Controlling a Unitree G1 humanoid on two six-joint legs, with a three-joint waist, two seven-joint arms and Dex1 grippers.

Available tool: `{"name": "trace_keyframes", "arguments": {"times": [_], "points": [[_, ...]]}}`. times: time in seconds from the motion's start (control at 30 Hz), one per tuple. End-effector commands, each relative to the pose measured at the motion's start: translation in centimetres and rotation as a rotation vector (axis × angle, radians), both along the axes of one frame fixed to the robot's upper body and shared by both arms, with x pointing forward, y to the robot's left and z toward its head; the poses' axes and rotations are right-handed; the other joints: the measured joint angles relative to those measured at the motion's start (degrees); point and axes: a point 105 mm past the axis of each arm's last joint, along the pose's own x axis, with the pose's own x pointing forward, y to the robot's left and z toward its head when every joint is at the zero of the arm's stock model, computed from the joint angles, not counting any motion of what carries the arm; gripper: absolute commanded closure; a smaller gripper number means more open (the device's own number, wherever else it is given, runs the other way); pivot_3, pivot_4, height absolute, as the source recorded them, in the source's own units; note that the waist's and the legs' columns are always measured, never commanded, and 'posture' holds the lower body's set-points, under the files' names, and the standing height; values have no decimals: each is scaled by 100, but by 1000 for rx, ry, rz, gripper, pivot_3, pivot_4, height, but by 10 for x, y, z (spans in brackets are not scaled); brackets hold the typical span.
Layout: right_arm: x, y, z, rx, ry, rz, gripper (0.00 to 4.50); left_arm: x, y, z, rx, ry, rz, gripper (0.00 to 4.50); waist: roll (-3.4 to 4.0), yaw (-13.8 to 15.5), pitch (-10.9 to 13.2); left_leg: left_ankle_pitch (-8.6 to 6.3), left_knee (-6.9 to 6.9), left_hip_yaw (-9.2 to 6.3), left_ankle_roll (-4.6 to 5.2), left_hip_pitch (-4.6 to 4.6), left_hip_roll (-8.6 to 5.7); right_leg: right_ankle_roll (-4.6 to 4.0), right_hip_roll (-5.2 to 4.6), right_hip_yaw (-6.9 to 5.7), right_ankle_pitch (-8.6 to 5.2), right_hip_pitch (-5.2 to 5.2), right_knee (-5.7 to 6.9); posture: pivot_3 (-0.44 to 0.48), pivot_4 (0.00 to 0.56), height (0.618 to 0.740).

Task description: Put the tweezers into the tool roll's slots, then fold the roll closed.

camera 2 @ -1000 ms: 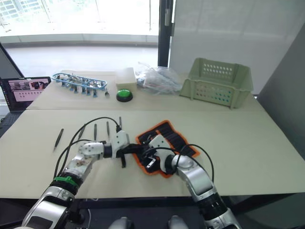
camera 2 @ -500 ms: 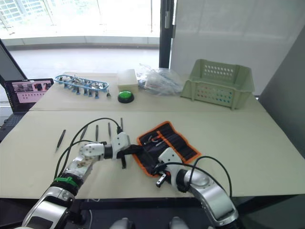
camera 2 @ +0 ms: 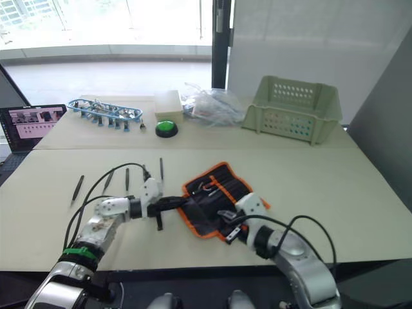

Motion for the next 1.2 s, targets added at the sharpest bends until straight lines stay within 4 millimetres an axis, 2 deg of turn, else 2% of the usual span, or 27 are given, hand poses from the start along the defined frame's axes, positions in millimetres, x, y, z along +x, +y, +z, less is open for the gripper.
{"name": "trace_keyframes", "arguments": {"times": [0.03, 0.1, 0.2, 0.27, 0.4, 0.47, 0.53, 0.57, 0.6, 0.7, 0.93, 1.07, 1.2], "points": [[-3, -16, 21, 41, -79, 2, 4500, -4, 27, 48, -102, -67, 78, 4483, -1, 11, 4, 0, -3, -3, 0, -8, 1, -1, 3, 0, 1, -7, -1, 0, 150, 724], [-2, -38, 25, 41, -100, -40, 4500, -8, 61, 53, -77, -83, 205, 4483, 0, 13, 5, 0, -31, -5, 0, 0, -2, -5, 3, 2, -2, -5, -5, 0, 150, 724], [-2, -77, 20, 23, -105, -115, 3642, -20, 124, 56, -32, -94, 444, 3681, 0, -4, 5, 0, -64, 3, 0, 18, -9, -9, -4, 7, -12, 0, -16, 0, 150, 724], [-4, -98, 12, -8, -95, -153, 2936, -34, 159, 53, 10, -89, 572, 2989, -2, 4, 6, -1, -75, 7, 0, 22, -9, -12, -7, 8, -20, -1, -23, 0, 150, 724], [-7, -138, -2, -63, -87, -228, 1612, -69, 213, 41, 47, -58, 781, 1662, -2, 29, 8, -2, -78, 9, 1, 26, -7, -18, -10, 6, -32, -1, -22, 0, 150, 724], [-9, -154, -9, -90, -83, -262, 948, -86, 232, 35, 59, -44, 865, 1027, -4, 50, 10, -2, -78, 18, 0, 38, -6, -23, -17, 6, -35, 6, -22, 0, 150, 724], [-13, -171, -14, -113, -72, -291, 239, -106, 251, 27, 59, -25, 963, 355, -7, 64, 11, -2, -78, 21, 0, 44, -4, -62, -20, 6, -58, 8, -23, 0, 150, 724], [-15, -177, -15, -119, -70, -299, 10, -114, 258, 25, 60, -21, 995, 46, -7, 65, 12, -2, -78, 24, 0, 46, -2, -64, -21, 6, -59, 9, -23, 0, 150, 724], [-16, -180, -17, -122, -67, -304, 10, -120, 263, 23, 54, -15, 1025, 46, -8, 67, 12, -2, -78, 28, -1, 49, 1, -66, -22, 6, -60, 9, -23, 0, 150, 724], [-16, -178, -17, -120, -74, -290, 10, -131, 267, 18, 50, -11, 1062, 46, -8, 66, 12, -3, -78, 34, -2, 53, 8, -69, -21, 6, -62, 9, -18, 0, 150, 724], [-8, -160, -7, -76, -94, -251, 10, -133, 260, 13, 16, 7, 1070, 46, -9, 57, 11, -3, -78, 118, -2, 56, 65, -74, -13, 7, -61, 3, -13, 0, 150, 724], [-1, -124, 20, -2, -150, -117, 10, -134, 254, 7, -9, 38, 1082, 46, -9, 26, 11, -3, -78, 130, -2, 56, 68, -75, -12, 15, -61, 0, -12, 0, 150, 724], [-8, -86, 39, 17, -153, 105, 10, -127, 253, 4, -94, 32, 1177, 46, -10, 36, 11, -3, -78, 136, -2, 58, 69, -74, -9, 20, -60, 0, -9, 0, 150, 724]]}}
